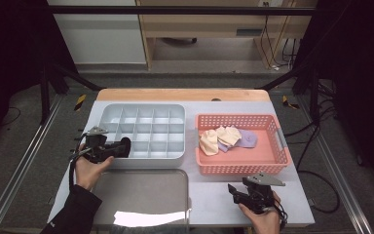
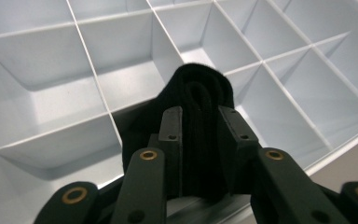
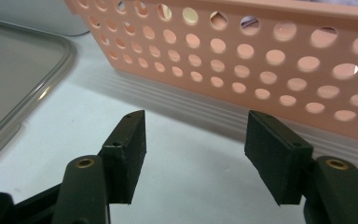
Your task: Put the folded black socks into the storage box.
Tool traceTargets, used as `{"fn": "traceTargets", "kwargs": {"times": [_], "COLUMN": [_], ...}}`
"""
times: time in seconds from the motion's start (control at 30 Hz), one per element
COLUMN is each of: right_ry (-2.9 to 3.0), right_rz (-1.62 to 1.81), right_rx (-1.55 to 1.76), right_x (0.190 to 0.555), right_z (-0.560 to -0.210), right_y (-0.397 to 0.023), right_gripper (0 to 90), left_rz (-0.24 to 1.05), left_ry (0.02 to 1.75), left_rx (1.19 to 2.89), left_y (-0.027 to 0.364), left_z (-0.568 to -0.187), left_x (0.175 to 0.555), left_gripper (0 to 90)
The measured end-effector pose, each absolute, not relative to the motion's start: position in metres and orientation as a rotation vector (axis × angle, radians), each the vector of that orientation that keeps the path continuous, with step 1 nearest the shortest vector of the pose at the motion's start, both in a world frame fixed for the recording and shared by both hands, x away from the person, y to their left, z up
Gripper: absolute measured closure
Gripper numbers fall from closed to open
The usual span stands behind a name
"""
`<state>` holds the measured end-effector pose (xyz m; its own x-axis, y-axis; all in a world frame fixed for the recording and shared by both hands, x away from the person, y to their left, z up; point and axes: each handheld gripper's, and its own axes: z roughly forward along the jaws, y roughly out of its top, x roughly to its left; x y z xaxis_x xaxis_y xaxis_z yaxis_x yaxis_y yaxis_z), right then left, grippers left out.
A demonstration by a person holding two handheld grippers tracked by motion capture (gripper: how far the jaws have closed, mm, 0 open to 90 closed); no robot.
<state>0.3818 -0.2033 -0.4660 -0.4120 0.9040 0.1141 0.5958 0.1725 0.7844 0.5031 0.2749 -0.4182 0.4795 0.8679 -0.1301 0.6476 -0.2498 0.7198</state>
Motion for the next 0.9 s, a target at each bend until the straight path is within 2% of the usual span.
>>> {"fn": "traceTargets", "kwargs": {"times": [0.2,0.37,0.53,0.63,0.9], "right_ry": [2.081,2.08,2.066,2.052,2.03], "right_rz": [1.109,1.113,1.127,1.148,1.177], "right_rx": [1.421,1.414,1.409,1.404,1.387], "right_x": [0.382,0.381,0.381,0.38,0.378], "right_z": [-0.467,-0.466,-0.465,-0.464,-0.46], "right_y": [-0.202,-0.202,-0.203,-0.203,-0.205], "right_gripper": [39.2,39.2,38.8,37.9,35.6], "left_rz": [0.381,0.409,0.454,0.49,0.48], "left_ry": [1.251,1.244,1.218,1.189,1.124], "left_rx": [2.016,1.974,1.895,1.807,1.745], "left_y": [0.275,0.277,0.279,0.284,0.283], "left_z": [-0.424,-0.424,-0.416,-0.404,-0.39], "left_x": [0.502,0.496,0.487,0.475,0.447], "left_gripper": [72.2,70.1,65.5,56.2,47.7]}}
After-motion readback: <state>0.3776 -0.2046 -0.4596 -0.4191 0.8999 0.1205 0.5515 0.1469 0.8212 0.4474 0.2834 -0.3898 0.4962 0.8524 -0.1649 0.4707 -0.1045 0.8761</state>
